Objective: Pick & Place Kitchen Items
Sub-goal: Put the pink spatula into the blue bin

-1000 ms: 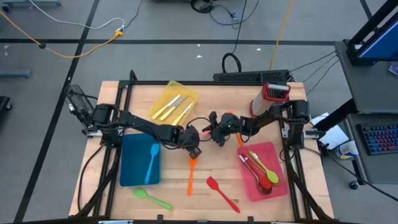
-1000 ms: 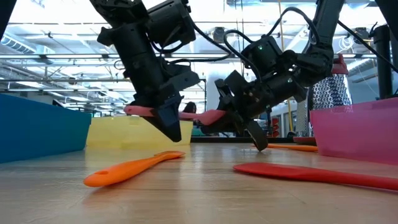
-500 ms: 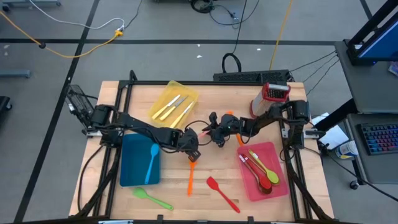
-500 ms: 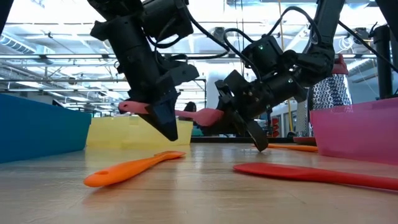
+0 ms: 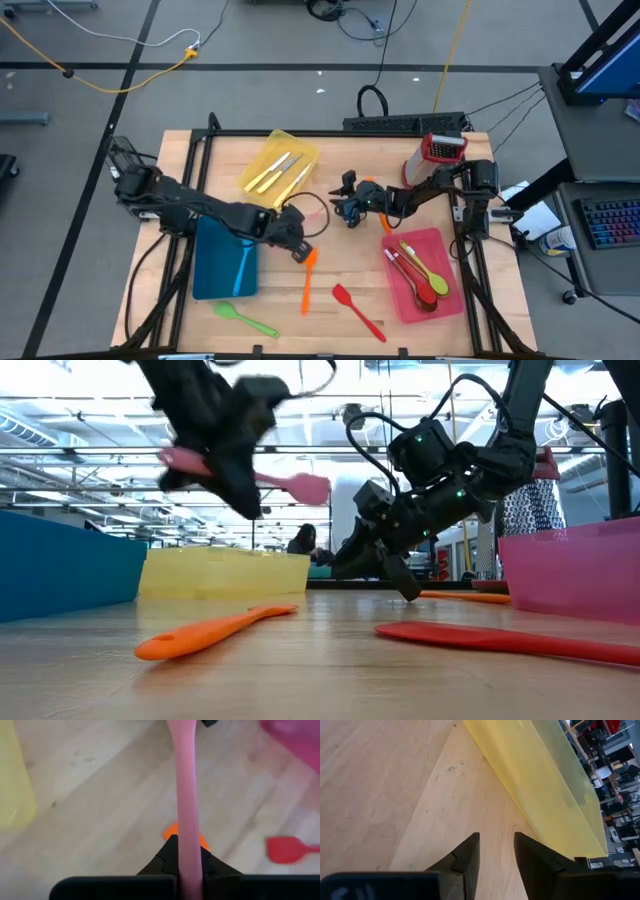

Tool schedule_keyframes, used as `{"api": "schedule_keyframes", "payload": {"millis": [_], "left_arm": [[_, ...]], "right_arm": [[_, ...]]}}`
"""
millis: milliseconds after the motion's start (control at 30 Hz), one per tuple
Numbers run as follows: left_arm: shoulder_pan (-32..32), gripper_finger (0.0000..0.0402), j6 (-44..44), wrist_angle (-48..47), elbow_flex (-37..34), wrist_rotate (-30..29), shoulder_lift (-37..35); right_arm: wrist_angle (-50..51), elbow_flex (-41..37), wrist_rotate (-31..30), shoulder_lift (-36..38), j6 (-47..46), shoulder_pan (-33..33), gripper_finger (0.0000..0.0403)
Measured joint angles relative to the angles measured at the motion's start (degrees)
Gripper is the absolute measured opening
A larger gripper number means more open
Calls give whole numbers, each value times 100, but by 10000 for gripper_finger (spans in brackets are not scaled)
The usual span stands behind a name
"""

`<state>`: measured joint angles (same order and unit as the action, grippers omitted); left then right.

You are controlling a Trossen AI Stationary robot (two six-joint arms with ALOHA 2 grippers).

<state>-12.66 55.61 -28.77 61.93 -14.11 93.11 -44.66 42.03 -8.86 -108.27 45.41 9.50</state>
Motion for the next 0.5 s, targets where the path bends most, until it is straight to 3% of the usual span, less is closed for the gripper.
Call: {"api": "schedule_keyframes", "payload": {"millis": [200, 500], "left_arm": [[-510, 2, 1058, -701, 7, 52, -508], [-1323, 4, 3116, -2189, 17, 696, -1319]], "right_arm": [[26, 3, 5, 2, -42, -22, 115], [48, 3, 11, 2, -127, -22, 115]]}}
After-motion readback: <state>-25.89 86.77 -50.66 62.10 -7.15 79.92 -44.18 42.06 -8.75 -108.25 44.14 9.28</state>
